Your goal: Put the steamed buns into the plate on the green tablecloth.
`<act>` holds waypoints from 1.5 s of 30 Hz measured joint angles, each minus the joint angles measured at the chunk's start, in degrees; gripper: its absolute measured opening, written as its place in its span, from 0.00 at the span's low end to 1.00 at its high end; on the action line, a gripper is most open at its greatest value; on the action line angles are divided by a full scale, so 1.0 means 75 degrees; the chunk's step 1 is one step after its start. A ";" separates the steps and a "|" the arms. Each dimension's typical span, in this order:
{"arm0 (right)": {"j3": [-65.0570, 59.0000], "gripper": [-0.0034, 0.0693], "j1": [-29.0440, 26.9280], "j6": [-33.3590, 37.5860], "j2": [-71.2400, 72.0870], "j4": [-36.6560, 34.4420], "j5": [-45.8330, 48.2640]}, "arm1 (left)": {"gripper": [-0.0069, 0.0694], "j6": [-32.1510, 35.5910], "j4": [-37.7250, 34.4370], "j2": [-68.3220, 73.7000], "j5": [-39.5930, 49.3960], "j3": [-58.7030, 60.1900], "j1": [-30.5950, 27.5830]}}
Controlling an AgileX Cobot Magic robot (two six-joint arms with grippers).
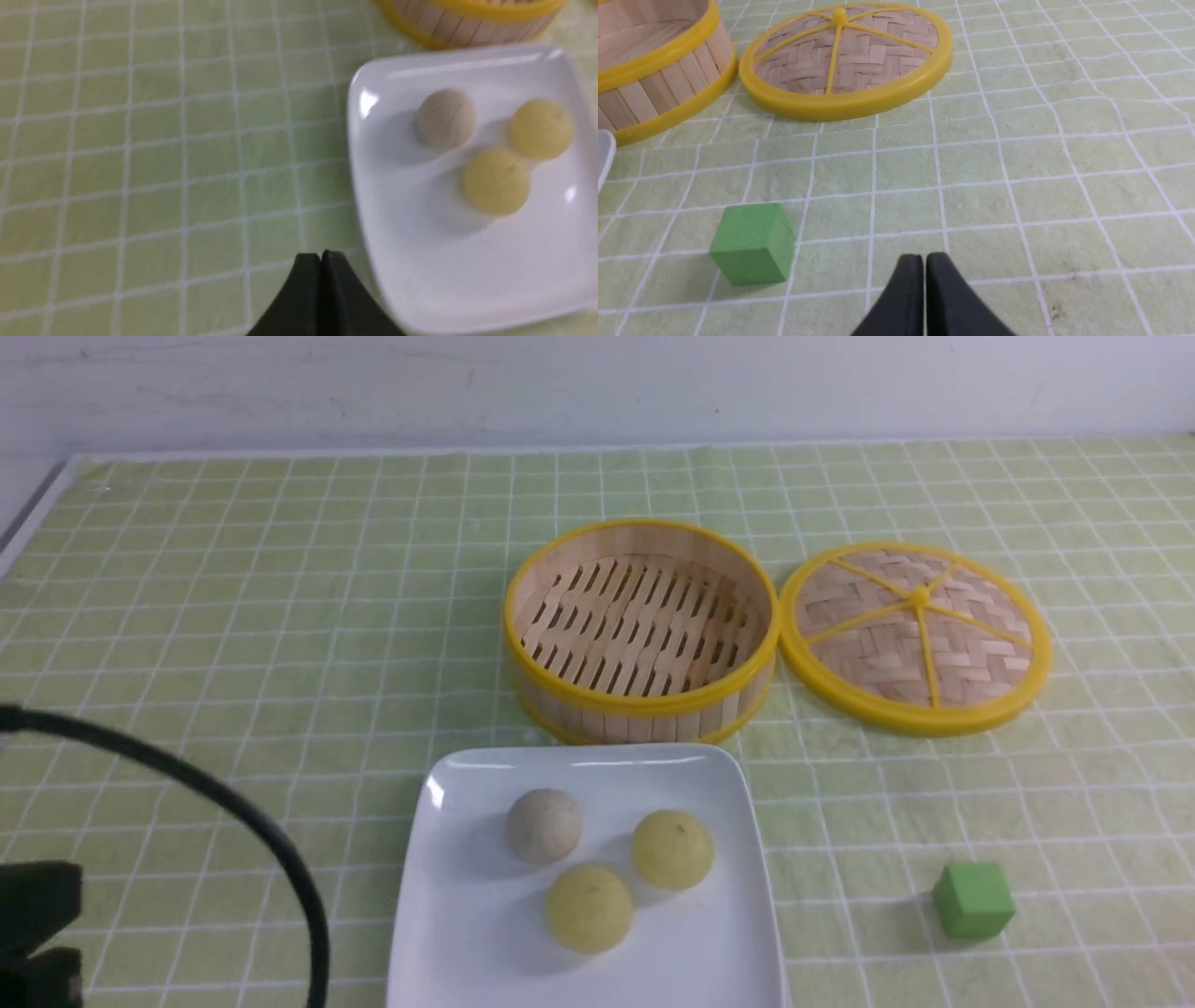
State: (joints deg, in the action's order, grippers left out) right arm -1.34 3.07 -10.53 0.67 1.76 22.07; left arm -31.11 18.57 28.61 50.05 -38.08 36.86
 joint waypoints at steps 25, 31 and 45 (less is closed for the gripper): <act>0.0009 0.10 0.0000 0.0009 0.0000 0.0000 0.0042 | 0.12 0.2068 -0.1569 -0.2189 -0.4802 0.4078 -0.1957; 0.0009 0.10 0.0000 0.0009 0.0000 0.0000 0.0042 | 0.13 0.2881 -0.1742 -0.3035 -0.4605 0.5027 -0.4069; 0.0009 0.10 0.0000 0.0017 0.0000 0.0000 0.0042 | 0.15 0.2913 -0.1570 -0.3899 -0.3918 0.5292 -0.4365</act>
State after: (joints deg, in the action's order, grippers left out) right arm -1.27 3.07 -10.40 0.67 1.76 22.38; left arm -9.27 6.80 -0.63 20.67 1.61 4.13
